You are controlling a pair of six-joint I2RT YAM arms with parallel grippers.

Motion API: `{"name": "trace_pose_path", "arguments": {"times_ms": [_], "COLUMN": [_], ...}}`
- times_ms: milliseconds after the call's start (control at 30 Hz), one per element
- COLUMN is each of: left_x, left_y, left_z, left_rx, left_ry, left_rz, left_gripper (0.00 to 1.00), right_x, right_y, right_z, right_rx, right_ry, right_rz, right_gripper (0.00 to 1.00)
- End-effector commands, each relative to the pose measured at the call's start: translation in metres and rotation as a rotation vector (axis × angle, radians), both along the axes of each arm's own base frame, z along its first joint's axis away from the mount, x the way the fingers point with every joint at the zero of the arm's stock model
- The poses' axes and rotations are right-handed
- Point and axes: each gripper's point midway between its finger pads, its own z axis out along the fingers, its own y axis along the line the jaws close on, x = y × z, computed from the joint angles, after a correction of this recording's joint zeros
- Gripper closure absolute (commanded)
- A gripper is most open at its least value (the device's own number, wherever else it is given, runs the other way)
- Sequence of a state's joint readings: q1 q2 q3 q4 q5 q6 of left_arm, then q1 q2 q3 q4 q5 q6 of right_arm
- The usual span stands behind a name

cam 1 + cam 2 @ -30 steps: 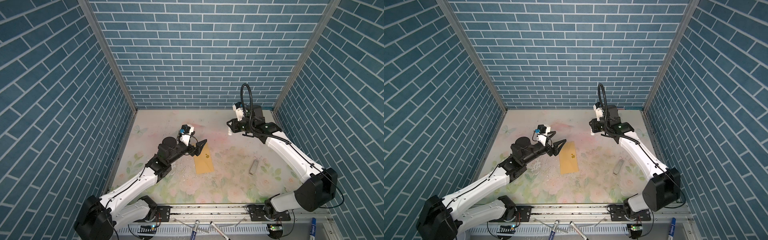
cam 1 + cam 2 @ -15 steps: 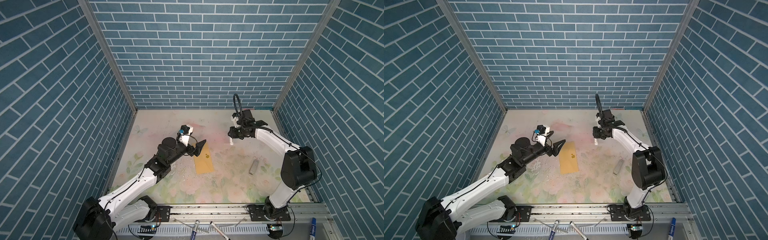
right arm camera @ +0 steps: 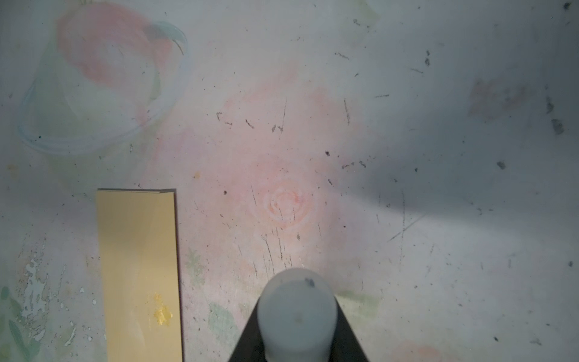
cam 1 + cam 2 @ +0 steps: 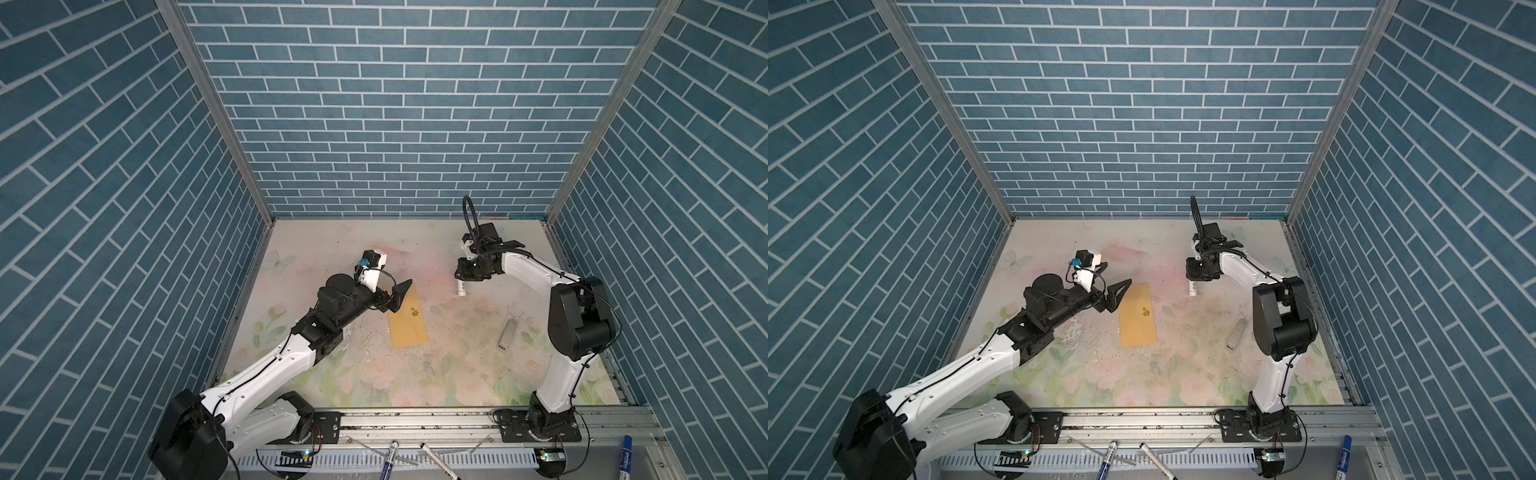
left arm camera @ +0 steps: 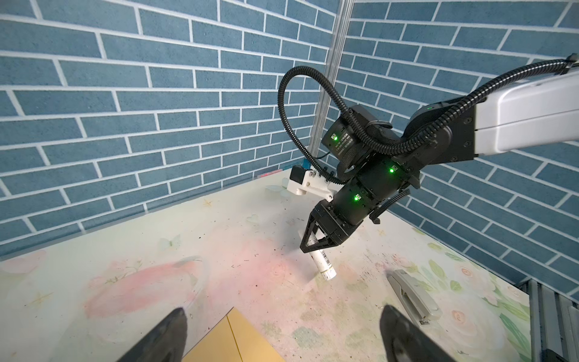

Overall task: Place the letter into the envelope and seal it
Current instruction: 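Lower the capped glue stick with the right gripper onto the table beside the envelope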

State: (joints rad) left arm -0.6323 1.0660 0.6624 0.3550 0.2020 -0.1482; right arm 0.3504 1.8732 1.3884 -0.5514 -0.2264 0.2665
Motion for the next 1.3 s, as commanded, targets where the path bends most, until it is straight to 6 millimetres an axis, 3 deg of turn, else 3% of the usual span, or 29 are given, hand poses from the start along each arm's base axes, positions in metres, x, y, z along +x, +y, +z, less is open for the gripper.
{"name": "trace_pose_path", "arguments": {"times_ms": [0,467,1267], "left_x": [0.002,0.002,0.001], "left_y": [0.004,0.004,0.006], "left_z": [-0.004,-0.003,-0.006], "left_rx": [0.009,0.005,0.001], "left_ry": [0.001,0.001,0.013], "left_rz": [0.013,0.014,0.02], "left_gripper": [0.04,0.04,0.03], "right_x": [0.009,0.009,-0.001], "right_y": [0.003,-0.001,-0.007], "right_z": [0.005,-0.024,-0.058], "right_rx": [0.022,-0.004,-0.041], "right_ry": [0.011,0.082,0.166], "right_rz": [-0.025,-0.038,-0.056], "right_gripper": [1.0,1.0,1.0]}}
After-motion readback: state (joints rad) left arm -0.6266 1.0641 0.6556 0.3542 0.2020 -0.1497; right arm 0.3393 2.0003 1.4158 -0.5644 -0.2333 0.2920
